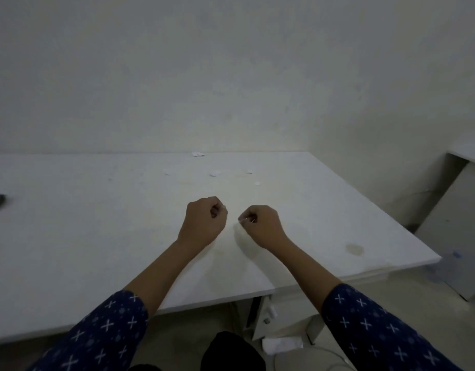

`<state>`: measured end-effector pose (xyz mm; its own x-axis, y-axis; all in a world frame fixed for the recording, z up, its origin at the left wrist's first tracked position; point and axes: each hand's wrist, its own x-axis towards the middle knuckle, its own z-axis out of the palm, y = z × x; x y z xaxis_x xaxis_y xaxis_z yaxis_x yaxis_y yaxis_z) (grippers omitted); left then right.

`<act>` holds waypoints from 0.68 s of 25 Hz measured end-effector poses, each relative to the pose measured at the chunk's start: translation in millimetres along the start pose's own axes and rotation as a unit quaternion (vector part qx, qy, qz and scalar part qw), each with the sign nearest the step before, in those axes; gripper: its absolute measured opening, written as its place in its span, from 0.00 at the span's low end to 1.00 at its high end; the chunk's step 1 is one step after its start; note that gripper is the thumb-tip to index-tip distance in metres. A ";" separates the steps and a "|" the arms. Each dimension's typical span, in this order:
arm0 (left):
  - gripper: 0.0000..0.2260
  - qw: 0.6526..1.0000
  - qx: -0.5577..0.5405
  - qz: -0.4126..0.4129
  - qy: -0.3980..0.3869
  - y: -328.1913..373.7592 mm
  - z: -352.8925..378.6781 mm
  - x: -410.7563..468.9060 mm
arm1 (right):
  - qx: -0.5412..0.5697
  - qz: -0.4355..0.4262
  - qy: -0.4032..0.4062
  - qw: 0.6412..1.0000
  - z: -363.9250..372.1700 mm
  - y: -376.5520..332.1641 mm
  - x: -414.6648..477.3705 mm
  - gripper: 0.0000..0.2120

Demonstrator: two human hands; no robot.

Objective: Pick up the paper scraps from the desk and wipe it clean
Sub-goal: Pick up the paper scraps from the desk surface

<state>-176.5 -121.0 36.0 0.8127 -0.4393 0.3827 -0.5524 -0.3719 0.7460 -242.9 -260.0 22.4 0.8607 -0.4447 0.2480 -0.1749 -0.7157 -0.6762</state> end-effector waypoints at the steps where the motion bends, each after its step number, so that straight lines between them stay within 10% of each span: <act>1: 0.06 1.000 0.004 -0.005 0.002 -9.9 -16.2 -2.5 | 0.041 0.000 -0.017 0.999 13.8 -16.6 -2.3 0.06; 8: 0.13 0.995 0.025 -0.083 0.059 -80.3 -130.9 -35.1 | 0.272 0.040 -0.113 0.955 104.1 -111.0 -10.0 0.04; 17: 0.04 0.972 0.089 -0.161 0.148 -152.5 -262.2 -93.8 | 0.298 0.001 -0.228 0.927 214.7 -214.0 -37.1 0.06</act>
<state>-119.9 191.4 29.2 0.9517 -0.0332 0.3051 -0.2634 -0.5989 0.7563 -134.7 25.3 8.9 0.9970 -0.0748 0.0192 0.0016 -0.2295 -0.9733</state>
